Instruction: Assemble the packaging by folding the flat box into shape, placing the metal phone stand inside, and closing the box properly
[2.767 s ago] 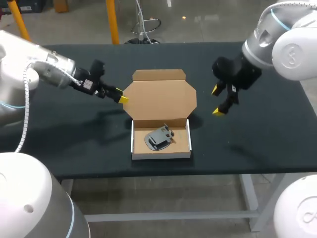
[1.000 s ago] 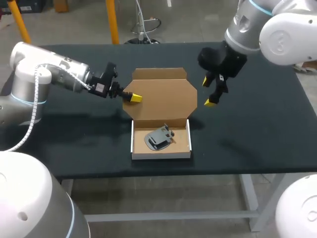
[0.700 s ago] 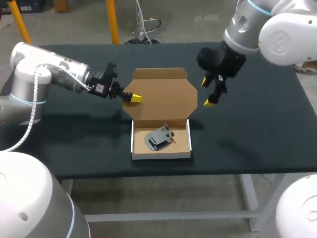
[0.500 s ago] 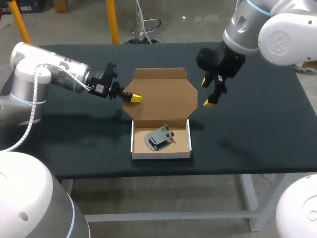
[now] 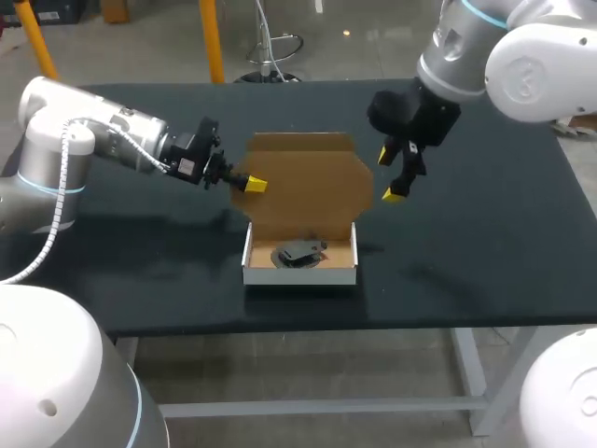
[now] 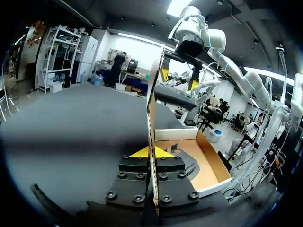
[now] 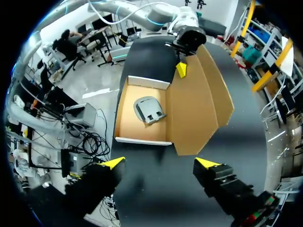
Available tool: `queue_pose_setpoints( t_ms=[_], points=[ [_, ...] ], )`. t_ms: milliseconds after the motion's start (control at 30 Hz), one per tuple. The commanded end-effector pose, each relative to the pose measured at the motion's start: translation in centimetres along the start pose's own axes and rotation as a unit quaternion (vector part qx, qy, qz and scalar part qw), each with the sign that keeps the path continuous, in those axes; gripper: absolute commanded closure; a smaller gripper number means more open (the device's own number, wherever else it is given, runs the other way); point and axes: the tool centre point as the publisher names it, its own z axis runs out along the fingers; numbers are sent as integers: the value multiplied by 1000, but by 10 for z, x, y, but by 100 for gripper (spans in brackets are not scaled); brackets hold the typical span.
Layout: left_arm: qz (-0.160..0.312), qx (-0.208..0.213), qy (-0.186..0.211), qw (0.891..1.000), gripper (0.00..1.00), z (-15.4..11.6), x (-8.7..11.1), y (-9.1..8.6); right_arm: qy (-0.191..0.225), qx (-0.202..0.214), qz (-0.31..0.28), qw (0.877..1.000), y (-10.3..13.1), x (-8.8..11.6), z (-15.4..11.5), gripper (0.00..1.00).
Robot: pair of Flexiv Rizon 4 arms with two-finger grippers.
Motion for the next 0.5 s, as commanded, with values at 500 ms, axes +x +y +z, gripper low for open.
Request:
queue_pose_setpoints(
  t_ms=[500],
  points=[
    [45, 5, -8, 999, 100, -3, 12, -4, 4, 6, 0, 1000, 2, 1, -2, 0]
  ],
)
